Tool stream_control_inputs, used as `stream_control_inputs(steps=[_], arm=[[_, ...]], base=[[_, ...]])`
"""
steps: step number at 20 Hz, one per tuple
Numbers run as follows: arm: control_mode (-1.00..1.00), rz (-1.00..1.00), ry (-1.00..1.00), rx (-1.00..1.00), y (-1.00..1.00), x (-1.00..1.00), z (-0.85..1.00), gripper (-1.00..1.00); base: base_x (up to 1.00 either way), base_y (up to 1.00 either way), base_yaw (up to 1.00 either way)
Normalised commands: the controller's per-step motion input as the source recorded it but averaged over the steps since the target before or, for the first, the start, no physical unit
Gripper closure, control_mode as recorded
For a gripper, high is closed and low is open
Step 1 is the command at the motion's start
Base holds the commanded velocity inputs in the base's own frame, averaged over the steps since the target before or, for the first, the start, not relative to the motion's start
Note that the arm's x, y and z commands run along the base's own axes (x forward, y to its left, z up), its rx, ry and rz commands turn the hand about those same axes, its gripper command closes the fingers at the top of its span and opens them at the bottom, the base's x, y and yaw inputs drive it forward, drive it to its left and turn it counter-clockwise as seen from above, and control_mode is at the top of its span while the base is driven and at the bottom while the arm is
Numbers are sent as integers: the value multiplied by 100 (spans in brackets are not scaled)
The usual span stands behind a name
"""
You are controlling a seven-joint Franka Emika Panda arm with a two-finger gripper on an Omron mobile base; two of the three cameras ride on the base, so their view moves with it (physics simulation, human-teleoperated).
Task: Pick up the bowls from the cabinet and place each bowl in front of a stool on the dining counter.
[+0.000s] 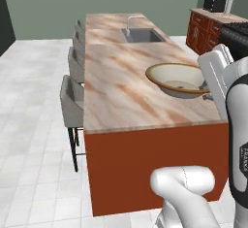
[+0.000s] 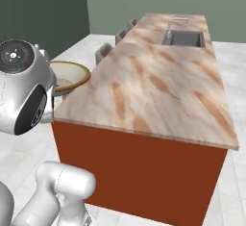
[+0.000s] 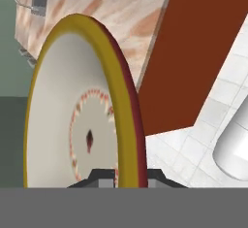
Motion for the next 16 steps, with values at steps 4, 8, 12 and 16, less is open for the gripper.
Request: stream_control_inputs(steps=[4, 8, 12, 16], arm=[[100, 0, 0, 0, 0, 0, 0, 100], [100, 0, 0, 0, 0, 0, 0, 100], [-100, -4, 0, 0, 16, 50, -23, 100], [-100, 0, -1, 7, -21, 100, -58, 100]], base=[[100, 89, -35], [99, 83, -29], [50, 29, -7], [0, 0, 0]])
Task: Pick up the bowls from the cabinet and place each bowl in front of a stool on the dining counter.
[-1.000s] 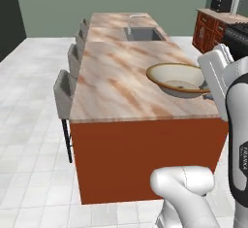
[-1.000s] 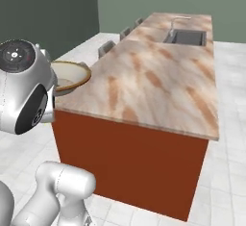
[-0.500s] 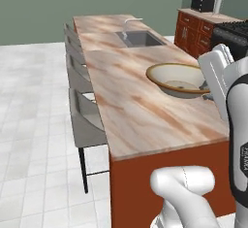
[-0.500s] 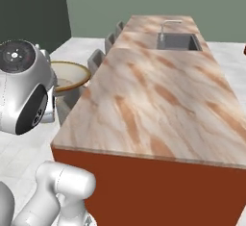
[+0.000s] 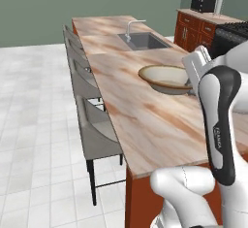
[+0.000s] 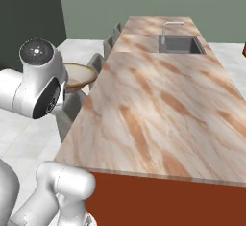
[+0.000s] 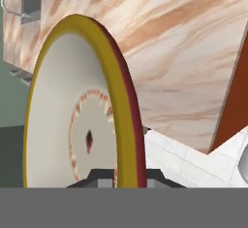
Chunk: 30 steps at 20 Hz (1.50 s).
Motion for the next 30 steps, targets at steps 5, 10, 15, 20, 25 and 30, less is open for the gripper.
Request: stream_control_inputs(steps=[5, 10, 15, 20, 25, 30], arm=[[-100, 2, -1, 13, -56, 100, -77, 100], [-100, 0, 0, 2, -4, 100, -68, 100], [-100, -4, 0, -7, 38, 100, -60, 100], [-100, -9, 16, -17, 26, 98, -26, 100], [-100, 0, 14, -2, 4, 98, -37, 100], [-100, 5, 7, 7, 0, 74, -68, 100]], base=[[0, 0, 0], [0, 0, 0], [0, 0, 0], [0, 0, 0], [0, 0, 0], [0, 0, 0]])
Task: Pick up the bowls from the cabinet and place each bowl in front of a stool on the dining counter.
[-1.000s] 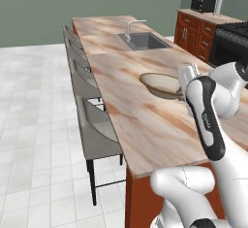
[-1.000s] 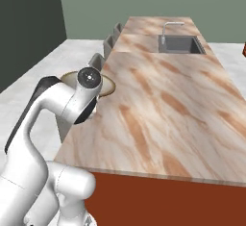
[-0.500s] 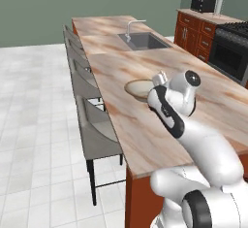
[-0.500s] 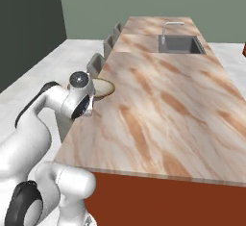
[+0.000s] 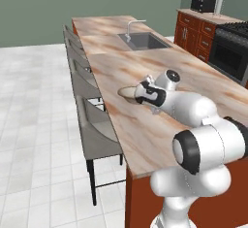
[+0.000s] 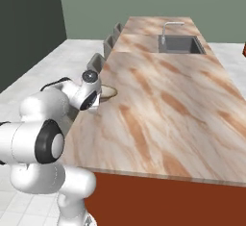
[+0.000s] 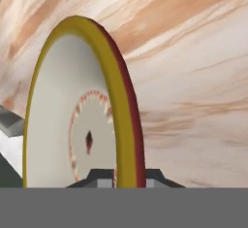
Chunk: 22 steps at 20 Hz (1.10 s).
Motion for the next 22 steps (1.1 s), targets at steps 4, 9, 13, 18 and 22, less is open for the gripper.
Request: stream_control_inputs(steps=[4, 9, 13, 18, 22], arm=[[-100, 5, 0, 4, 0, 67, -64, 100], [-100, 2, 0, 0, 0, 66, -58, 100], [-100, 0, -1, 0, 0, 45, -55, 100], [-100, 0, 0, 0, 0, 38, -46, 100], [-100, 0, 0, 0, 0, 42, -39, 100]], base=[[0, 0, 0], [0, 0, 0], [0, 0, 0], [0, 0, 0], [0, 0, 0]])
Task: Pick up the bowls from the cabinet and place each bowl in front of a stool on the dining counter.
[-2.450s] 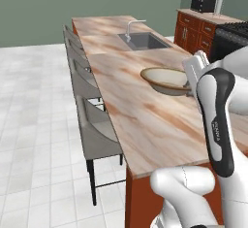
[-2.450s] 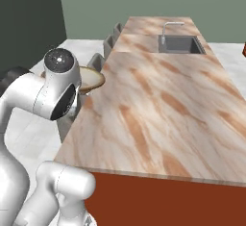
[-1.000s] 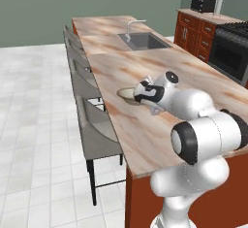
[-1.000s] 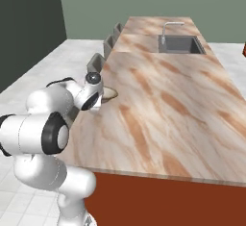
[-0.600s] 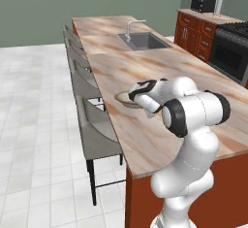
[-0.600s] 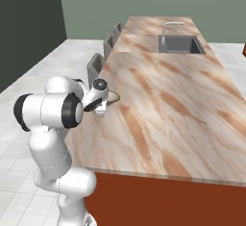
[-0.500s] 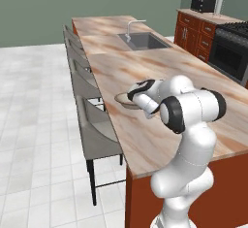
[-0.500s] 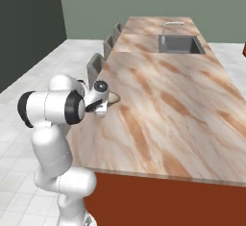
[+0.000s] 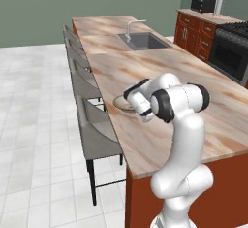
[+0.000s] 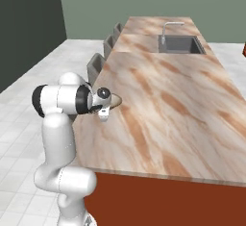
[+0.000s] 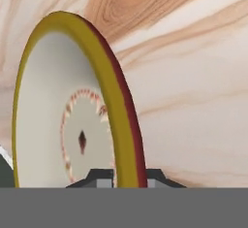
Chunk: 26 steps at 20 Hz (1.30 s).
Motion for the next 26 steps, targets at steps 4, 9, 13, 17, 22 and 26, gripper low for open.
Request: stream_control_inputs(steps=[4, 9, 13, 17, 22, 26], arm=[[-100, 0, 0, 0, 0, 47, -25, 100], [-100, 0, 4, 0, 0, 8, -2, -100], [-100, 0, 0, 0, 0, 0, 0, -100], [-100, 0, -3, 0, -8, 1, 23, -100], [-100, 1, -1, 0, -21, -29, 96, -100], [-100, 0, 0, 0, -32, -83, 100, -100]], base=[[0, 0, 0], [0, 0, 0], [0, 0, 0], [0, 0, 0], [0, 0, 0], [0, 0, 0]])
